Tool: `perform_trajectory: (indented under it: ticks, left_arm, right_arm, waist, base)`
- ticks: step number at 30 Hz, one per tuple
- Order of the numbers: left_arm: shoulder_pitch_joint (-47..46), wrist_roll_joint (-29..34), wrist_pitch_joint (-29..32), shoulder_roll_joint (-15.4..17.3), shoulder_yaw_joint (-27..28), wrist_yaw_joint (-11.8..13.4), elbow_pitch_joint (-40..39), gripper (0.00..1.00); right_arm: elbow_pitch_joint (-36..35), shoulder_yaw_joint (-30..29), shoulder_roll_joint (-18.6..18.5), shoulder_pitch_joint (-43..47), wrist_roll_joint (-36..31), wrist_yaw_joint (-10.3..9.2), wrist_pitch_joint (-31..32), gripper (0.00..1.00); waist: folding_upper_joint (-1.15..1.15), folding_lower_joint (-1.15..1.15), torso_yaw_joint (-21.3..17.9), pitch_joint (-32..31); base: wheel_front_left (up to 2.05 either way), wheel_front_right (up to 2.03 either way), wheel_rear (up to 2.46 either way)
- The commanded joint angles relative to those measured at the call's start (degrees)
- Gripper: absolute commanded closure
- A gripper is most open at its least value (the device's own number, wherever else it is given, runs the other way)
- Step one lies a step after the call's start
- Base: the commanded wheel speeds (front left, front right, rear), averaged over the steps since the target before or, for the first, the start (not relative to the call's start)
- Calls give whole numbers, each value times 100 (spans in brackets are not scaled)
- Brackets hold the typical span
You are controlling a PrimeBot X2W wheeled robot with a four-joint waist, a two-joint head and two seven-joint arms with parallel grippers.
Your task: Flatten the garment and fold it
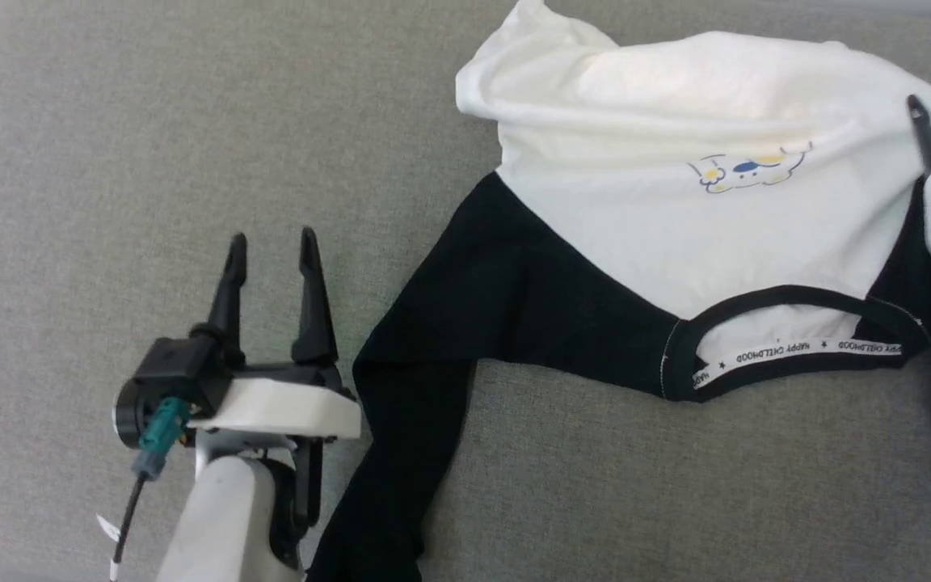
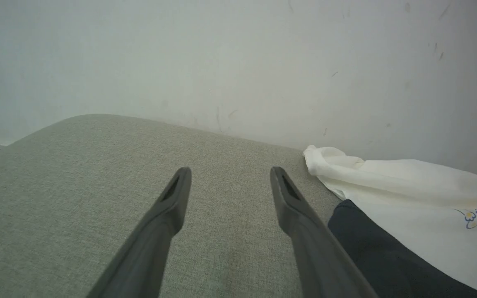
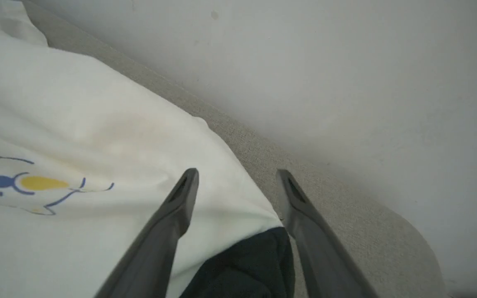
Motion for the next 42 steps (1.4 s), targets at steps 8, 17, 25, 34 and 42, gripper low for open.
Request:
perform_trajectory:
  ticks: [8, 17, 25, 34, 42]
  left_arm:
    - [688, 97, 9, -27, -459, -290, 325, 0]
    - [1001, -151, 1094, -27, -1041, -553, 620, 0]
    - [1087, 450, 2782, 300, -1230, 211, 879, 0]
    - [936, 401, 3358, 735, -667, 679, 1052, 100]
    - [559, 100, 2975, 1633, 488, 960, 1191, 100]
  right_arm:
    - [-1269, -1024, 1072, 1983, 316, -13, -910, 0]
    - [-2994, -1419, 2185, 3790, 277, -13, -785, 0]
    - [-3463, -1348, 2489, 4323, 231, -13, -570, 0]
    - [-3596, -1202, 2618, 4318, 304, -13, -488, 0]
    - [-3604, -1251, 2637, 4282, 317, -13, -476, 0]
  waist:
    - [-1, -1, -399, -1099]
    - [-1, -1, -770, -1382]
    - [-1, -1, -1056, -1416]
    - [-1, -1, -1200, -1323]
    - [-1, -1, -1307, -1074]
  base:
    - [0, 0, 0]
    - [0, 0, 0]
    - [0, 0, 0]
    - [0, 0, 0]
    - [0, 0, 0]
